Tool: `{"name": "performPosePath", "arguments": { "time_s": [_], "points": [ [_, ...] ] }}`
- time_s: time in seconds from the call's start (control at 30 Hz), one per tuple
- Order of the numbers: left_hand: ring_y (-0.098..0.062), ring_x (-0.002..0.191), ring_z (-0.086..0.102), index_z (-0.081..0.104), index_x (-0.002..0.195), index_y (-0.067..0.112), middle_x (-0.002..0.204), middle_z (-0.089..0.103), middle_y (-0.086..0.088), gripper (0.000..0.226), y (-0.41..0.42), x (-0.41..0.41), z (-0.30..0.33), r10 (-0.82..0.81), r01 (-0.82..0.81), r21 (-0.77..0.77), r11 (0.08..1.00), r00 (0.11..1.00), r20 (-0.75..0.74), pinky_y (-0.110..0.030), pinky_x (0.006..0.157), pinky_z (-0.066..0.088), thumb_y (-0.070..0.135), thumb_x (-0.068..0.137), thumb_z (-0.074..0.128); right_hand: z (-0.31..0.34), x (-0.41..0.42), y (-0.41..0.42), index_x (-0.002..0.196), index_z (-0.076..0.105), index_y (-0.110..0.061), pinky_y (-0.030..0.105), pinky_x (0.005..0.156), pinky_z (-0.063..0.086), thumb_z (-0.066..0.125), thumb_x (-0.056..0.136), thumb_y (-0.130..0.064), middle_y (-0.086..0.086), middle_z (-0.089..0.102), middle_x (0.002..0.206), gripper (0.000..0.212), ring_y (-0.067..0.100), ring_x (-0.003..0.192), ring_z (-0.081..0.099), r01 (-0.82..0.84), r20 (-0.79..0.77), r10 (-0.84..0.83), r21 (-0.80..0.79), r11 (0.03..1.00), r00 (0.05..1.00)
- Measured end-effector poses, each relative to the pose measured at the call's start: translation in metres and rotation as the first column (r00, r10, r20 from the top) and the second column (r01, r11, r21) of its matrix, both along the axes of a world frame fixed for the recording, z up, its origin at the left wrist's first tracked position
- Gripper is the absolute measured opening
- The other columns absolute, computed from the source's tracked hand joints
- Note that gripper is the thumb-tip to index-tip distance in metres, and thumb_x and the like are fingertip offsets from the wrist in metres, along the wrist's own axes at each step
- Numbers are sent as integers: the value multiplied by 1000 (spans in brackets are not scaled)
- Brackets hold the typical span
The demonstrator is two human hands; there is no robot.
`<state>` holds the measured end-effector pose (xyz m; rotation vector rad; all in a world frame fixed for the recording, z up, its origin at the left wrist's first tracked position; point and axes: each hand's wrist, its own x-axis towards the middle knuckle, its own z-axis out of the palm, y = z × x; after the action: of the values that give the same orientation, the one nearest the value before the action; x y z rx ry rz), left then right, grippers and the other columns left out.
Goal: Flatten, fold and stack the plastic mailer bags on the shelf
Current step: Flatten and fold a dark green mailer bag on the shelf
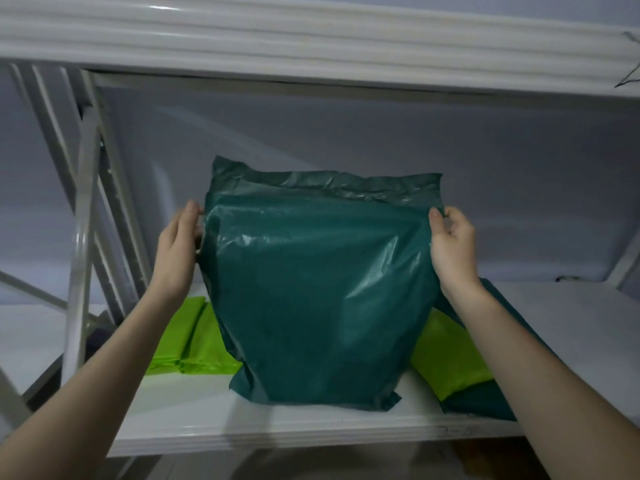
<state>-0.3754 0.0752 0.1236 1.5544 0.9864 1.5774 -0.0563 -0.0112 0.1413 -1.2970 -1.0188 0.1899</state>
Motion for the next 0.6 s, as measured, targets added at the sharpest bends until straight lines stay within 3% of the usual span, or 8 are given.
{"name": "performPosePath", "arguments": {
  "time_s": [0.1,0.13,0.2,0.27,0.33,0.43,0.53,0.6],
  "points": [
    [-14,103,64,61,114,28,112,68,1,60,-3,-13,-24,-214,207,-144,968,976,-38,-32,82,48,73,75,49,-3,2,5,88,51,-13,33,70,42,41,100,-29,9,53,83,22,20,76,52,17,-76,-17,-3,1000,997],
    [-14,104,64,61,114,25,113,68,2,61,-6,-15,-32,-251,238,-175,955,966,-55,-32,84,49,68,70,60,-4,2,7,87,50,-13,33,70,42,41,99,-30,10,53,83,23,21,76,52,25,-97,-25,-5,1000,995],
    [-9,96,67,65,108,22,105,71,5,42,-11,-12,-47,-259,245,-198,949,965,-44,-24,79,52,38,70,74,-5,2,10,82,48,-13,33,68,41,43,98,-36,9,51,81,28,21,73,49,24,-137,-23,2,1000,990],
    [-1,85,68,67,100,18,95,72,9,24,-12,-2,-52,-173,171,-188,967,985,3,-13,68,53,13,77,71,-6,0,9,84,50,-14,31,70,43,43,96,-44,8,53,84,32,19,76,51,9,-169,-12,-22,1000,986],
    [6,76,66,65,104,12,92,70,8,23,-9,8,-53,-86,86,-164,983,996,7,-9,64,52,5,83,65,-10,-1,7,95,54,-19,27,77,46,41,94,-52,1,58,93,35,12,85,57,-44,-219,35,-35,998,975],
    [5,76,65,63,111,11,99,67,1,27,1,18,-55,-10,10,-136,991,1000,1,-13,72,54,9,84,66,-23,1,3,116,53,-25,29,87,48,35,94,-56,-7,60,111,42,9,102,58,-120,-311,97,-55,991,946],
    [-5,80,63,65,107,14,99,68,-3,25,15,24,-58,84,-91,-120,989,994,-62,-25,78,55,16,82,69,-48,3,0,105,52,-29,35,88,47,39,96,-46,-2,59,111,23,15,102,58,-124,-273,76,-164,979,959],
    [-5,77,61,66,108,10,98,67,-3,28,26,29,-60,125,-134,-106,985,988,-90,-22,72,55,18,82,70,-66,4,-4,101,50,-25,34,80,47,45,96,-29,2,59,104,8,20,98,58,-148,-262,85,-234,961,961]
  ]
}}
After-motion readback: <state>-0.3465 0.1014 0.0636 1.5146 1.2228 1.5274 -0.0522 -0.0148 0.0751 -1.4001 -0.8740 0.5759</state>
